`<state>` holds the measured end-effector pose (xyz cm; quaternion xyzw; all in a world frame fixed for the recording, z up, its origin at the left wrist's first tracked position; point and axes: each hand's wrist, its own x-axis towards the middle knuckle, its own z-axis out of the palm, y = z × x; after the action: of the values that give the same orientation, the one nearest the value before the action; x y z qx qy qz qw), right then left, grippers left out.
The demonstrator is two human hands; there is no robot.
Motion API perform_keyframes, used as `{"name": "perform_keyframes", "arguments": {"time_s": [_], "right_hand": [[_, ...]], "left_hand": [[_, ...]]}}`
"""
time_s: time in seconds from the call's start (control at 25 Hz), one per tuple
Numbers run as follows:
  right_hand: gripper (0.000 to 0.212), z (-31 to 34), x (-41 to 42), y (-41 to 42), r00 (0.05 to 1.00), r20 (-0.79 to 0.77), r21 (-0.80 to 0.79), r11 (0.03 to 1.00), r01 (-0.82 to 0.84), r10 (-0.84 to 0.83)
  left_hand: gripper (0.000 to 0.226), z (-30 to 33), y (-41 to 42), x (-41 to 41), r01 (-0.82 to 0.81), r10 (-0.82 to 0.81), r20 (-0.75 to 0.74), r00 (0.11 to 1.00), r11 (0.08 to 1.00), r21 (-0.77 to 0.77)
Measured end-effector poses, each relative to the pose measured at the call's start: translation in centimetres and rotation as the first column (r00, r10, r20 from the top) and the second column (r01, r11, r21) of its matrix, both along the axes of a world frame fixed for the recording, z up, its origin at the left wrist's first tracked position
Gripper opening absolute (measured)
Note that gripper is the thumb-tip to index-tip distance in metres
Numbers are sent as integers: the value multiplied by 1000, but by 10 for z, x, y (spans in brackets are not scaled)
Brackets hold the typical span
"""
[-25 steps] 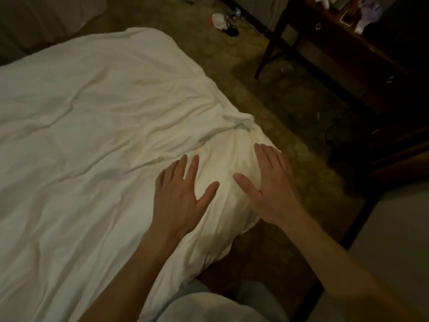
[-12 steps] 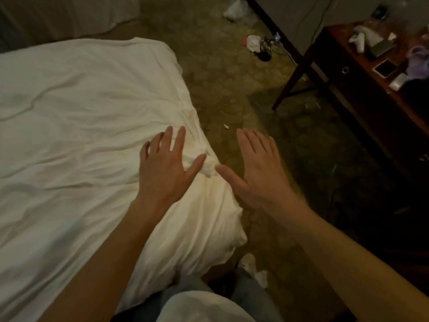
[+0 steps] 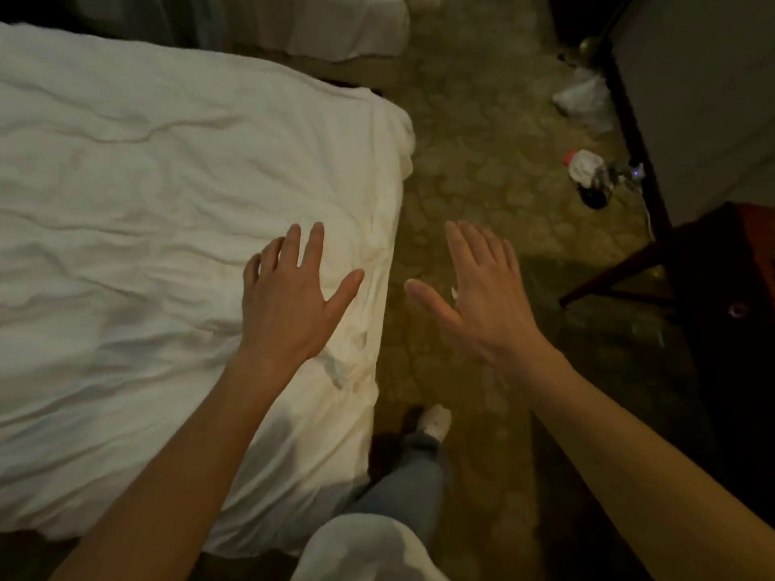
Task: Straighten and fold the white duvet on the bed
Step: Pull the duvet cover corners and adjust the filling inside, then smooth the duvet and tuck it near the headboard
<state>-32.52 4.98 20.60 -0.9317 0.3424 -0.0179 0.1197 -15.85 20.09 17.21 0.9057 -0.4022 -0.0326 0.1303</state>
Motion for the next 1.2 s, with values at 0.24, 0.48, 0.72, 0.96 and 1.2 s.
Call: {"name": "perform_keyframes", "arguments": {"time_s": [0.24, 0.48, 0.72, 0.96, 1.2], "right_hand": [[105, 27, 78, -189, 973, 37, -46, 973, -225, 227], [98, 51, 184, -371, 922, 121, -43, 930, -366, 369], [104, 39, 295, -558, 799, 147, -74, 812, -579, 583], [106, 39, 429, -725, 563, 74, -98, 568, -817, 823], [108, 25, 573, -779, 282, 55, -35, 284, -958, 958]], "left_hand": [[94, 18, -174, 41, -212, 212, 5, 977, 977, -24], [92, 53, -347, 101, -331, 330, 55, 942, 944, 3], [93, 38, -510, 191, -564, 567, 68, 821, 824, -58], [93, 25, -671, 258, -789, 796, 35, 605, 605, -111], [89, 9, -737, 333, -926, 933, 65, 355, 360, -115]]}}
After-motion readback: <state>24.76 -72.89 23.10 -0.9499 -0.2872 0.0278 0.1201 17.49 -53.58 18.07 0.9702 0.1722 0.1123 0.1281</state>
